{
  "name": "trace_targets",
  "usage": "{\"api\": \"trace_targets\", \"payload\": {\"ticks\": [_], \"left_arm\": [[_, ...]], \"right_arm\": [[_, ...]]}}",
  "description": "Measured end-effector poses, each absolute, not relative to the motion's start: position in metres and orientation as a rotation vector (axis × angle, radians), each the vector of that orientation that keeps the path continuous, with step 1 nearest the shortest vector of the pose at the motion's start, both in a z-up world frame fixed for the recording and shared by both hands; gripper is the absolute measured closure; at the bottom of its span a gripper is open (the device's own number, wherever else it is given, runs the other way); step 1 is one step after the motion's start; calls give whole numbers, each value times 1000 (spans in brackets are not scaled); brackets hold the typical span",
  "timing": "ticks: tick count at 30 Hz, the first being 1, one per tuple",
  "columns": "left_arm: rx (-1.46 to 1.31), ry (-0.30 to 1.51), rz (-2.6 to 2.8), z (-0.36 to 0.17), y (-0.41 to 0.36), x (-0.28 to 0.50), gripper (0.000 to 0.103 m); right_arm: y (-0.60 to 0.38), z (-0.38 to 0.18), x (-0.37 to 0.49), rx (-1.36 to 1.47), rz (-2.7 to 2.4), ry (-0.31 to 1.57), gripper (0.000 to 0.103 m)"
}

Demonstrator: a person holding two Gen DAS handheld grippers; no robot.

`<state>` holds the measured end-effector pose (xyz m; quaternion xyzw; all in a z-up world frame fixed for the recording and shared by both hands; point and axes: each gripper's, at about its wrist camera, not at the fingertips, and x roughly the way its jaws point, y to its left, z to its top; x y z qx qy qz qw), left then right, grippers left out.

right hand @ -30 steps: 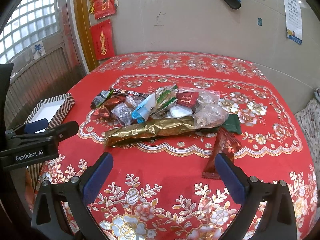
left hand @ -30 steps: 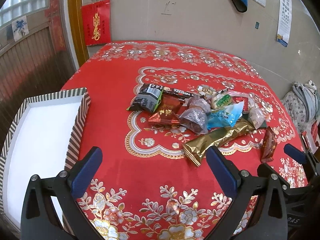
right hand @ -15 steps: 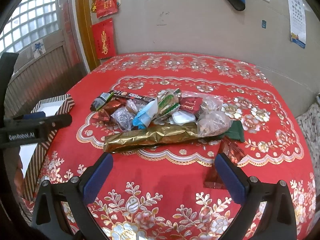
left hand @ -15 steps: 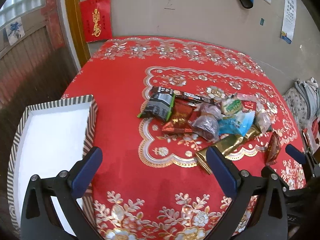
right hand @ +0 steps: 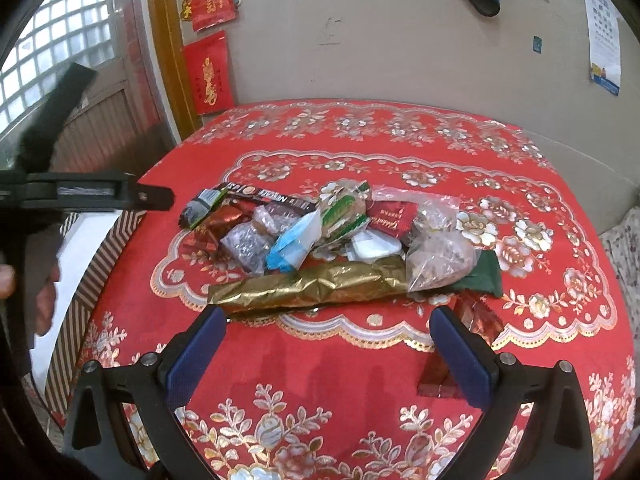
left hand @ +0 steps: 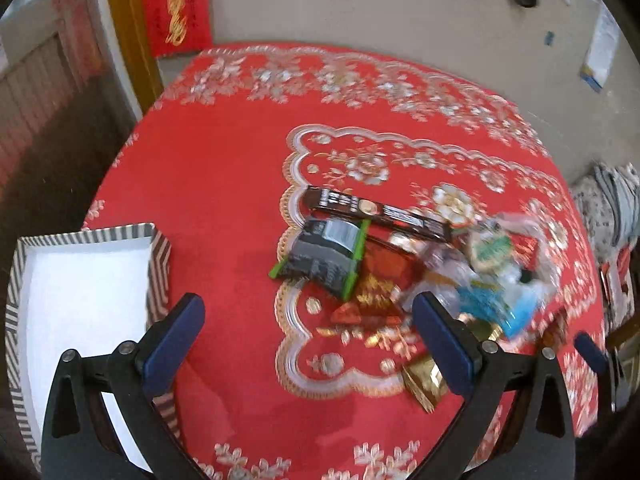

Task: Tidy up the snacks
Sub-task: 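Grasp the black-green packet with the left tool while the right tool grasps the blue-white packet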

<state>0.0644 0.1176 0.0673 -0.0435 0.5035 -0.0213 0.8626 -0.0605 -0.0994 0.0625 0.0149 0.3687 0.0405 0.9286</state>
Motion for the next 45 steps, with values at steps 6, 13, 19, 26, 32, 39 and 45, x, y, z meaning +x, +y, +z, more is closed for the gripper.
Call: {"api": "trace_targets", "payload": {"ticks": [6, 13, 19, 26, 32, 39, 45], "left_arm": [[-145, 1072, -63, 51, 119, 90, 0], [-114, 1123, -92, 33, 121, 111, 0], [-84, 1153, -127, 22, 116, 116, 0], [-118, 1154, -156, 17, 118, 117, 4], [-158, 1146, -181, 20, 125, 118, 26], [-112, 1119, -178, 24, 122, 111, 52], [-95, 1109, -172, 25, 127, 106, 66]], "right_arm": [[-98, 65, -58, 17, 74, 757, 1], [-101, 61, -52, 23, 67, 772, 1], [-103, 58, -46, 32, 59, 780, 1], [-97, 58, -29, 30, 63, 778, 1], [-85, 54, -3, 17, 97, 792, 2], [-90, 34, 22, 134, 204, 865, 73], [-95, 36, 9, 176, 227, 816, 74]]}}
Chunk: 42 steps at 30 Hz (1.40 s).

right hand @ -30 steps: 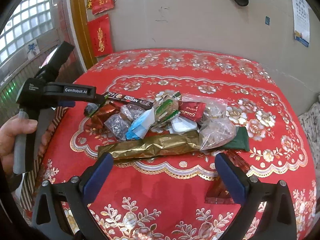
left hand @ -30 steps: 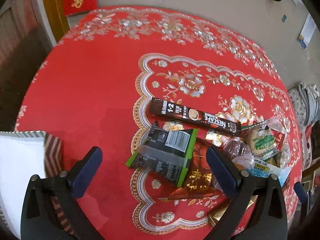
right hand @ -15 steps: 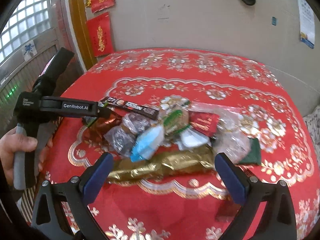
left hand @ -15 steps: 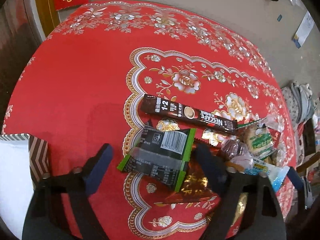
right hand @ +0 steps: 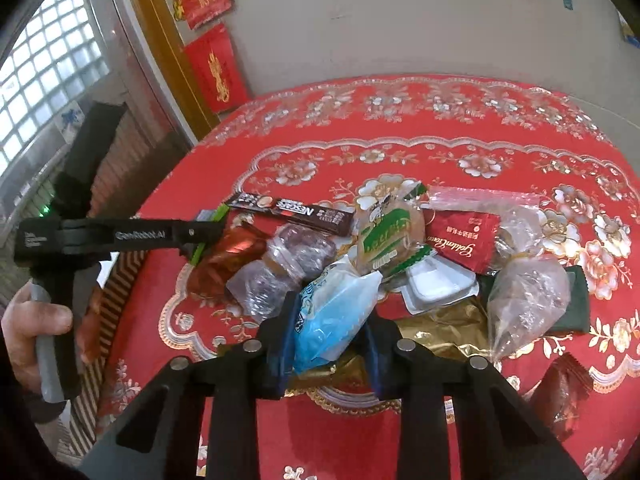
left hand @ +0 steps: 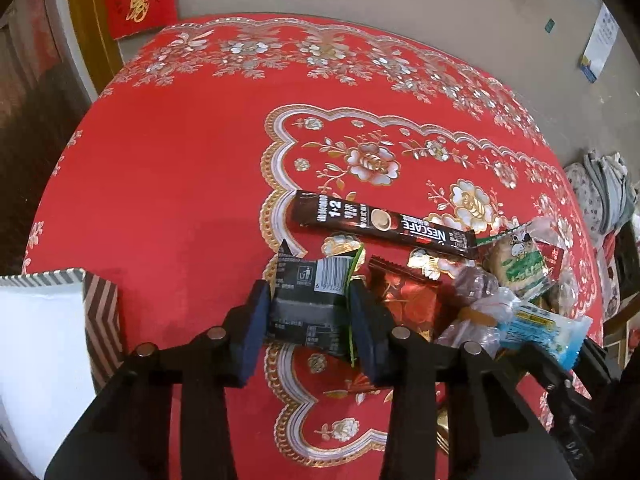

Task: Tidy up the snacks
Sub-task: 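Grasp the black-green packet with the left tool while the right tool grasps the blue-white packet, then carry both packets to the white tray and open both tools to release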

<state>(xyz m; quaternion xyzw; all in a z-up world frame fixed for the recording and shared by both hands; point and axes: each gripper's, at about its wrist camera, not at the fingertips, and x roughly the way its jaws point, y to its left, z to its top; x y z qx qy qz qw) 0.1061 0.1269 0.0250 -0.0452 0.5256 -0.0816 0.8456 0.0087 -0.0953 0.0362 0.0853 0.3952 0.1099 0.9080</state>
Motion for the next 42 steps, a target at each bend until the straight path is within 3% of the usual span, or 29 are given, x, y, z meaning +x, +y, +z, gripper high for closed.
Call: {"api": "trace_targets", "payload": {"ticks": [42], "left_arm": [[-69, 941, -75, 87, 204, -4, 68]], "right_arm": [[0, 90, -46, 71, 409, 715, 74]]}}
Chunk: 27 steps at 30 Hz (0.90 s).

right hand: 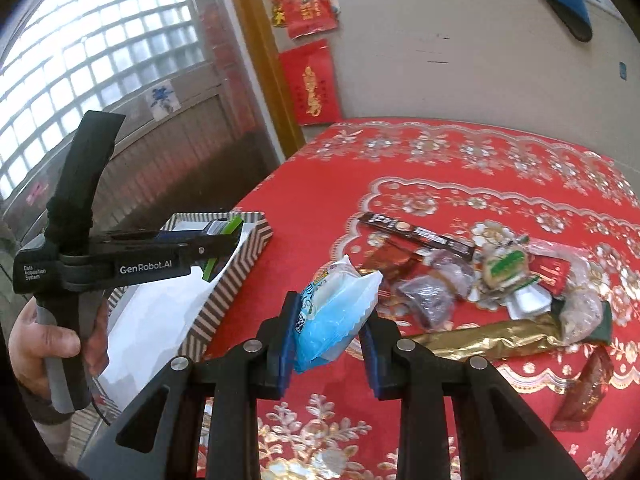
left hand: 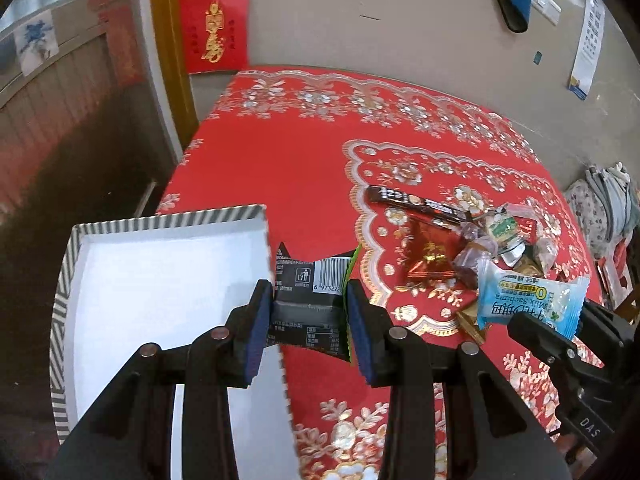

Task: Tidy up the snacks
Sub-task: 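Carry both packets to the white tray and open both tools to release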

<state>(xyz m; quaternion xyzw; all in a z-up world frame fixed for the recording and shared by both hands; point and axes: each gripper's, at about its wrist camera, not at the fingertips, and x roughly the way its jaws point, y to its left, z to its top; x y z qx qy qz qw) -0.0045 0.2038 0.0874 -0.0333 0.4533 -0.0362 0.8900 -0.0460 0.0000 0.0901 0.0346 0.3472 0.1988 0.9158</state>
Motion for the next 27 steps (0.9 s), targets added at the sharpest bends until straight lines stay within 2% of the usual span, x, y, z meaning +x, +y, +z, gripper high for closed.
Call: {"api": "trace_targets", "payload": {"ticks": [27], "left_arm": [[-148, 984, 123, 56, 323, -6, 68]], "right_arm": [[136, 89, -6, -68, 585, 736, 74]]}}
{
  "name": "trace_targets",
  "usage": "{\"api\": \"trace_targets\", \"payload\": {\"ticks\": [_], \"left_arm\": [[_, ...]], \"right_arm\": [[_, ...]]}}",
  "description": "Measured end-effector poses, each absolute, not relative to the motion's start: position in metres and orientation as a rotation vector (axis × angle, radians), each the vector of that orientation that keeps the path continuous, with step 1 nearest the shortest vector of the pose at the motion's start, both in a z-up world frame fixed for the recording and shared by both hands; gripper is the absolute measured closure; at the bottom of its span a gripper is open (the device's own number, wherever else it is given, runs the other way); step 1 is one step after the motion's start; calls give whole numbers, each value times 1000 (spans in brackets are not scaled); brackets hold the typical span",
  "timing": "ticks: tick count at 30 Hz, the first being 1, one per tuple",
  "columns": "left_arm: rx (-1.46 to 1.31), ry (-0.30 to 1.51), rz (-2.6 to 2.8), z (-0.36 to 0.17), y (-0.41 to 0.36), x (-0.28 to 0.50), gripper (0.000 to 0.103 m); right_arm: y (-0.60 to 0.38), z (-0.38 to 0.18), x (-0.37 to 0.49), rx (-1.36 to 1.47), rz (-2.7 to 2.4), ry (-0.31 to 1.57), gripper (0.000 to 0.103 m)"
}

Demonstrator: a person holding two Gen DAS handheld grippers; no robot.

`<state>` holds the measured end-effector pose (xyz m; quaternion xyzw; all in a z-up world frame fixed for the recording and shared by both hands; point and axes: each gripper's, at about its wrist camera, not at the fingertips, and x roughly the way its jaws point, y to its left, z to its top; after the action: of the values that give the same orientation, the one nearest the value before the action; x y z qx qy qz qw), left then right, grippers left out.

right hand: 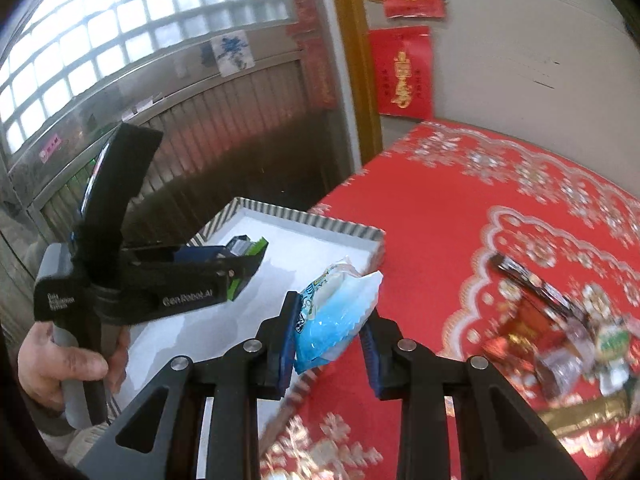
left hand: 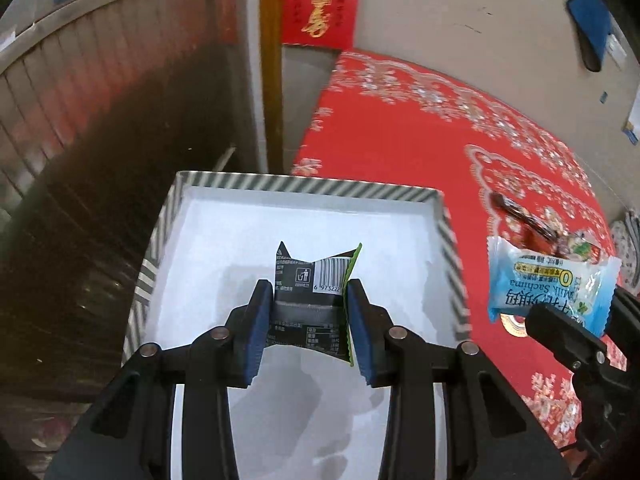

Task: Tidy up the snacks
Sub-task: 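Carry both packets to the white tray and open both tools to release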

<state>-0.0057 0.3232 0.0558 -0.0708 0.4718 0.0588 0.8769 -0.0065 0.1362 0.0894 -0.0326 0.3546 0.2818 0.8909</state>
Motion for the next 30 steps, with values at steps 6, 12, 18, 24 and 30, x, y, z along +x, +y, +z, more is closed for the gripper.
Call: {"api": "trace_targets", "payload": {"ticks": [6, 12, 18, 24, 30], "left_arm": [[-123, 971, 214, 51, 346, 8, 68], [-126, 989, 266, 39, 360, 26, 68], [-110, 1009, 292, 24, 361, 33, 64], [-123, 1017, 312, 24, 365, 31, 37], [-94, 991, 327, 35, 357, 14, 31]], "right_arm": [[171, 77, 17, -79, 635, 761, 74], [197, 56, 38, -71, 634, 785, 74], [206, 39, 40, -78, 642, 820, 71], [203, 41, 27, -93, 656, 837, 46], [186, 55, 9, -78, 659, 808, 42]]}}
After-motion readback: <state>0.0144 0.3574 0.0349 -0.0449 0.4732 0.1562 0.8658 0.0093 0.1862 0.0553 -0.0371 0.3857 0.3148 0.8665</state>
